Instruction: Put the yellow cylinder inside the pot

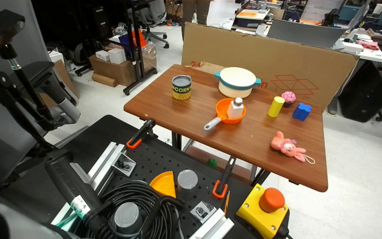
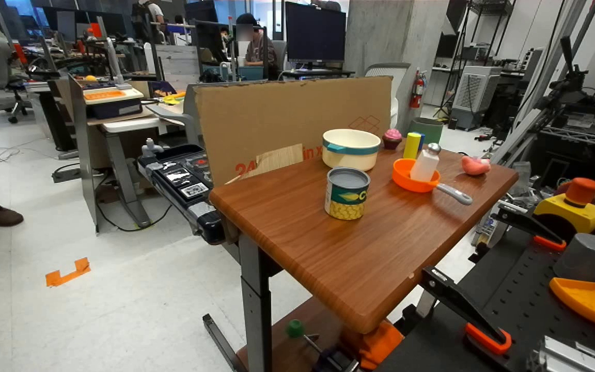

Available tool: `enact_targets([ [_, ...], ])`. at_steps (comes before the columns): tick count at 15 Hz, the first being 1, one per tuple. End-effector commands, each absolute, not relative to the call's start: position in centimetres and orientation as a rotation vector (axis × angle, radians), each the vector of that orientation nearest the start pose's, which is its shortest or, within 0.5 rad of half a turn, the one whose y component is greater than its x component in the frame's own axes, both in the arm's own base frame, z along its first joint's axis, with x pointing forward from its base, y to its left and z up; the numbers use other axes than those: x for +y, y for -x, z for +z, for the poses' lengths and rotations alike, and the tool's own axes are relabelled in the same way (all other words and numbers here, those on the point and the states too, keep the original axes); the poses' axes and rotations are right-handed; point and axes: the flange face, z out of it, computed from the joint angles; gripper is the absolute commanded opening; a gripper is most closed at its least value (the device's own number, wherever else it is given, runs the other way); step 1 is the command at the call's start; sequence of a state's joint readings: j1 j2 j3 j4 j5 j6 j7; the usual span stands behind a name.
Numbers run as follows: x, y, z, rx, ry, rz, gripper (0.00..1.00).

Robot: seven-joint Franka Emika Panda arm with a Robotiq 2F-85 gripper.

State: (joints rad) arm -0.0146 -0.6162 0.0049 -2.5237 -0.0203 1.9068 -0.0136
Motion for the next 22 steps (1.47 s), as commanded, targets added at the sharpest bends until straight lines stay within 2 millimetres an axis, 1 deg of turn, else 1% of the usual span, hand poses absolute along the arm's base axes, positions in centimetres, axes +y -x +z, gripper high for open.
enact_targets([
  [1, -0.5, -36.2, 48.3, -0.015, 3.163, 0.003, 1.0],
  [5, -0.5, -36.9, 48.2, -0.033, 3.166, 0.004, 1.0],
  [7, -0.1, -38.0, 47.5, -0.099, 3.163, 0.095, 1.0],
  [9, 0.1, -39.0, 47.1, -0.157, 3.154, 0.116, 1.0],
  [12, 0.2, -40.5, 47.0, -0.182, 3.152, 0.141, 1.0],
  [15, -0.3, -41.8, 47.2, -0.186, 3.142, 0.146, 1.0],
  [16, -0.6, -42.2, 47.2, -0.174, 3.137, 0.147, 1.0],
  [19, -1.8, -43.9, 47.2, -0.038, 3.101, 0.152, 1.0],
  [22, -4.0, -45.6, 47.2, 0.094, 3.092, 0.132, 1.0],
])
